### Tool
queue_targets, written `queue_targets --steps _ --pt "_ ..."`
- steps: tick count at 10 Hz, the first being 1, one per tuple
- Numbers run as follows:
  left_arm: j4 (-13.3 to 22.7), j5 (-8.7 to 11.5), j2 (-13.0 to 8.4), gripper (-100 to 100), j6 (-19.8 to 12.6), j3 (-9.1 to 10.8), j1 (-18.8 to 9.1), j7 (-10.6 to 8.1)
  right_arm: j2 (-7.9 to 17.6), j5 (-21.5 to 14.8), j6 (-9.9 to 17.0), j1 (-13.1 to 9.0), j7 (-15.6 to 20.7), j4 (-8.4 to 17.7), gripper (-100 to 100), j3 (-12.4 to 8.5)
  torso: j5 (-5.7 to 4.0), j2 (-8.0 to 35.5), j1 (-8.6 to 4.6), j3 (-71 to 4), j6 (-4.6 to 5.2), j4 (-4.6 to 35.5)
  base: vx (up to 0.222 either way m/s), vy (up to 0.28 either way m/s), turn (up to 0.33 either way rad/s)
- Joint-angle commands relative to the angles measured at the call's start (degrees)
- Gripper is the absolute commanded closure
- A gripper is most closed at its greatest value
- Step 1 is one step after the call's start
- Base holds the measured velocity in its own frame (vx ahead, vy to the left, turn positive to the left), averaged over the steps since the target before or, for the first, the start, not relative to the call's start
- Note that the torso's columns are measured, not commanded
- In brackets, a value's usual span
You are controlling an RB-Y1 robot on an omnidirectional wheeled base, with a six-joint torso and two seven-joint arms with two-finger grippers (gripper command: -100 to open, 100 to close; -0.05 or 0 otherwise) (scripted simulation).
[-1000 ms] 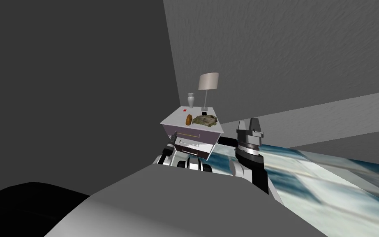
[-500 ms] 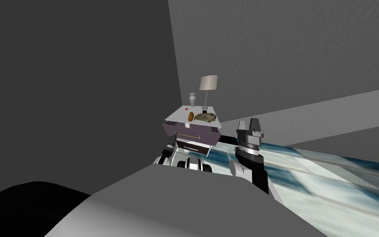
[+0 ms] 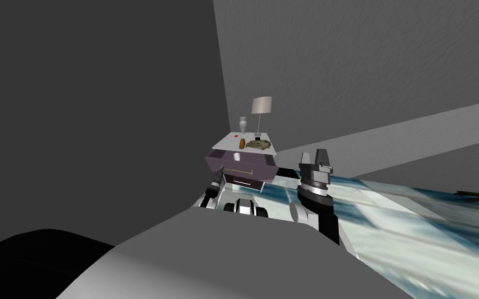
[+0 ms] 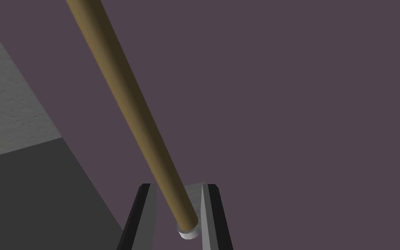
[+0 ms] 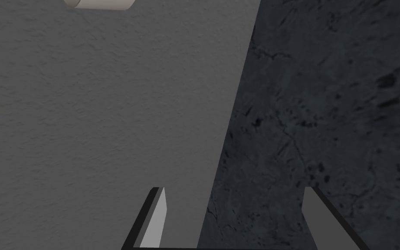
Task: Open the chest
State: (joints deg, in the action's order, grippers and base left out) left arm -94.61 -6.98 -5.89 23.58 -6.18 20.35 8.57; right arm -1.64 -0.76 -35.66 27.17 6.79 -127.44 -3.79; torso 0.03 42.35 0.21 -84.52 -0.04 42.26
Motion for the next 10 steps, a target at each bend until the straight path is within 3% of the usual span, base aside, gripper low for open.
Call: queue_targets --steps 1,3,4,10 --pt "1.46 -0.19 1.67 100 -0.49 1.32 -1.38 1.36 0.0 0.0 0.0 0.0 0.0 0.0 0 0.0 0.03 0.14 -0.05 0.11 -0.06 -0.02 -0.201 0.043 -0.074" --pt "2.73 -0.35 3.52 100 -1.15 2.67 -2.97 2.68 -0.01 0.0 0.0 0.0 0.0 0.0 0 0.0 -0.02 -0.19 -0.18 -0.1 -0.01 -0.07 -0.217 0.057 -0.116" --pt "5.09 -1.2 3.31 -100 -1.03 3.63 -5.41 1.71 0.0 0.0 0.0 -0.01 0.0 0.0 0 0.0 0.0 -0.05 0.01 -0.04 -0.03 -0.04 -0.207 0.055 -0.042" --pt "14.25 -3.11 4.05 -100 -1.72 6.75 -15.67 1.08 -0.01 0.0 0.0 0.03 0.0 0.0 0 0.0 -0.03 -0.03 -0.22 -0.03 0.05 0.03 -0.059 -0.004 0.03"
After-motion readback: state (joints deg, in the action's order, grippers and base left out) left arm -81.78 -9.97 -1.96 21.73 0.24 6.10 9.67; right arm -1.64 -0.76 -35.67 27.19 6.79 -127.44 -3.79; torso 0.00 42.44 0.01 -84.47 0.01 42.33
